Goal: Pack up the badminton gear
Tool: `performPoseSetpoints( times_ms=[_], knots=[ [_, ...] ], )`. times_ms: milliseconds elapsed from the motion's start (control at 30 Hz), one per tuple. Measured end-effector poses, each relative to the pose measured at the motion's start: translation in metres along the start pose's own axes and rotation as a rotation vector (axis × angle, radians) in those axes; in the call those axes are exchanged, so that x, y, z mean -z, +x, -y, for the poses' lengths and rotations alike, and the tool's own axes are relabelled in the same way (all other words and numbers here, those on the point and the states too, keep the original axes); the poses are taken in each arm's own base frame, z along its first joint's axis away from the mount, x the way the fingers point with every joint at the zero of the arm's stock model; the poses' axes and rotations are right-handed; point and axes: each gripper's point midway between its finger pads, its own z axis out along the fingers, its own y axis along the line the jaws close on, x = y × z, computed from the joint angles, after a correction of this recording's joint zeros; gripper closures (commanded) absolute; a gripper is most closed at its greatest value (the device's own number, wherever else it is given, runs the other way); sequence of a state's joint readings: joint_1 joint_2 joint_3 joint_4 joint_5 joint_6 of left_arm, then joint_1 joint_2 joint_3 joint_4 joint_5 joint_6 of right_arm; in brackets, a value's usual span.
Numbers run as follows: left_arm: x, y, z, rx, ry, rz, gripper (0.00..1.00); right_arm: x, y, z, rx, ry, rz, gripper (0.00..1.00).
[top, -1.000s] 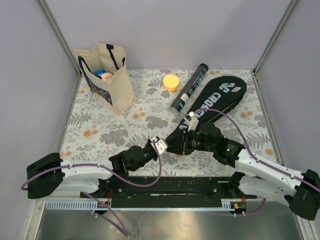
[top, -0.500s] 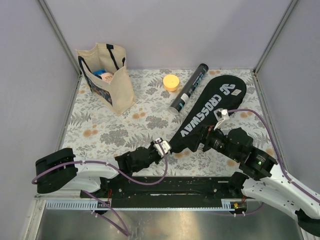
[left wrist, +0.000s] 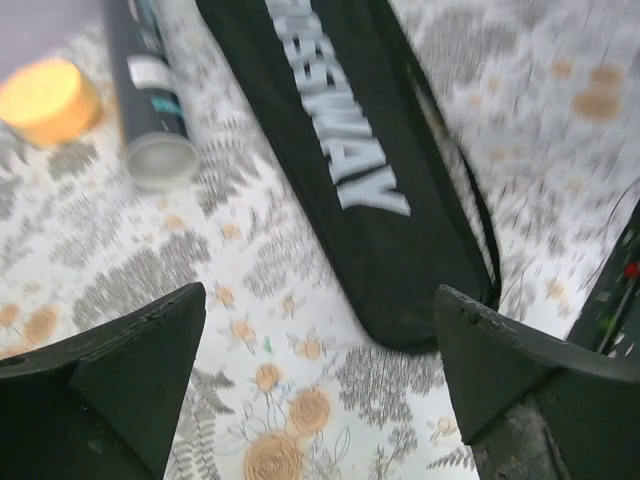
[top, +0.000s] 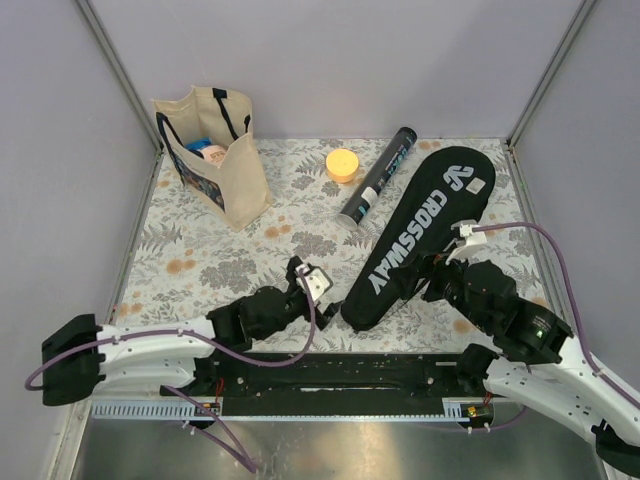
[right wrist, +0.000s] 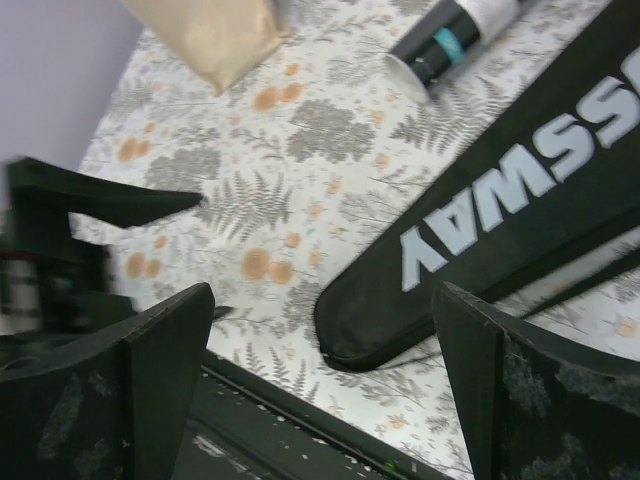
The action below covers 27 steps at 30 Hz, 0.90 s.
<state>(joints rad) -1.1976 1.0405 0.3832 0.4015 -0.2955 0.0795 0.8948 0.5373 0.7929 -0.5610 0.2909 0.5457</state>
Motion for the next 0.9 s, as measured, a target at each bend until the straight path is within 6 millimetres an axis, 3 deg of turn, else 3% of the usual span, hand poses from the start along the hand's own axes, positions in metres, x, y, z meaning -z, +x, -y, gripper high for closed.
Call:
performPoseSetpoints(
  times_ms=[233, 333, 367, 567, 900],
  knots=[
    [0.036, -0.101, -0.030, 0.089, -0.083, 0.211, 0.01, 0.008, 0.002, 0.030, 0.044, 0.128, 0.013, 0.00],
    [0.052, -0.127, -0.047, 0.148, -0.146, 0.236, 0.01, 0.015, -0.004, 0.035, 0.048, 0.138, 0.041, 0.00],
    [0.066, -0.151, -0.060, 0.211, -0.193, 0.246, 0.01, 0.023, -0.014, 0.035, 0.045, 0.135, 0.078, 0.00],
    [0.085, -0.168, -0.066, 0.291, -0.196, 0.259, 0.01, 0.034, -0.032, 0.035, 0.031, 0.140, 0.141, 0.01],
    [0.121, -0.167, -0.083, 0.390, -0.237, 0.318, 0.01, 0.043, -0.044, 0.041, 0.014, 0.163, 0.207, 0.00]
  ],
)
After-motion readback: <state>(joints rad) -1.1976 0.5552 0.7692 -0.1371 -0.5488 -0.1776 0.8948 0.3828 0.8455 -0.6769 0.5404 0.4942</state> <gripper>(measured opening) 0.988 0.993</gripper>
